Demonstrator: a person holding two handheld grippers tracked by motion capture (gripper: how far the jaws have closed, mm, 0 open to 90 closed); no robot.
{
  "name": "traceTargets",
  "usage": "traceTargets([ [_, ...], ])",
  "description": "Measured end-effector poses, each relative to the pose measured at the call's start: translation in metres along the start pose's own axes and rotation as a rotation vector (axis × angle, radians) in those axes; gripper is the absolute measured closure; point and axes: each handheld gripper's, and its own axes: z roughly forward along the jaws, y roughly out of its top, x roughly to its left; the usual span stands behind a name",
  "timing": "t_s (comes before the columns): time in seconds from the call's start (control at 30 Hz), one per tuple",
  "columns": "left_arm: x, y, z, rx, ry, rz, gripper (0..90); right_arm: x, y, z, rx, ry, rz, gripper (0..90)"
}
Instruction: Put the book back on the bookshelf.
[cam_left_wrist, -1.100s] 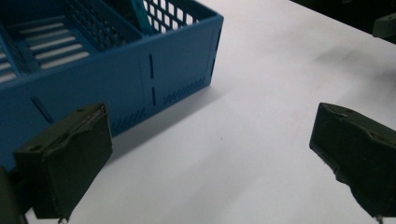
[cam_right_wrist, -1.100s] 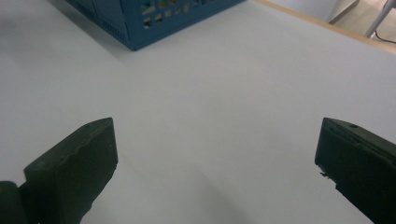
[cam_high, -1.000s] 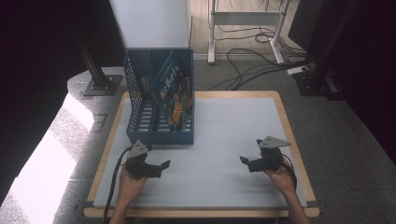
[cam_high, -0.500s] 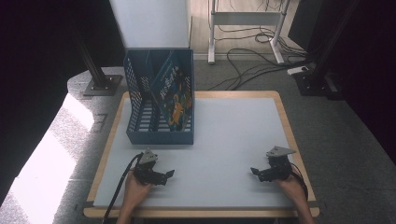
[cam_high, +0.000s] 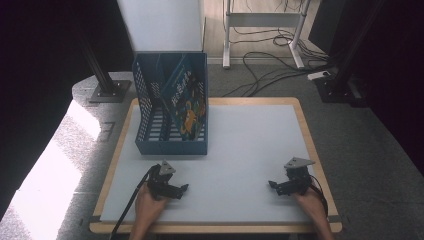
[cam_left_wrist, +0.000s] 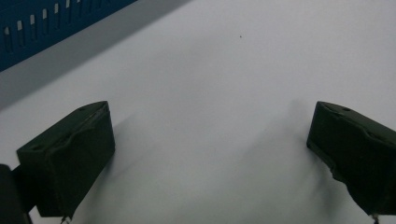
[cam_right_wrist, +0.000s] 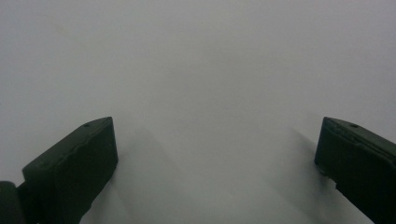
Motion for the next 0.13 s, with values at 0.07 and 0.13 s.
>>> traceTargets([
  [0.07, -0.0002, 0.0, 0.0001, 0.0, 0.003, 0.0, 0.5, -0.0001, -0.0001, 0.0, 0.0, 0.001, 0.001, 0.0],
  [0.13, -0.0002, 0.0001, 0.0002, 0.001, 0.002, -0.001, 0.5, -0.0002, -0.0002, 0.0001, 0.0, 0.001, 0.002, 0.0],
])
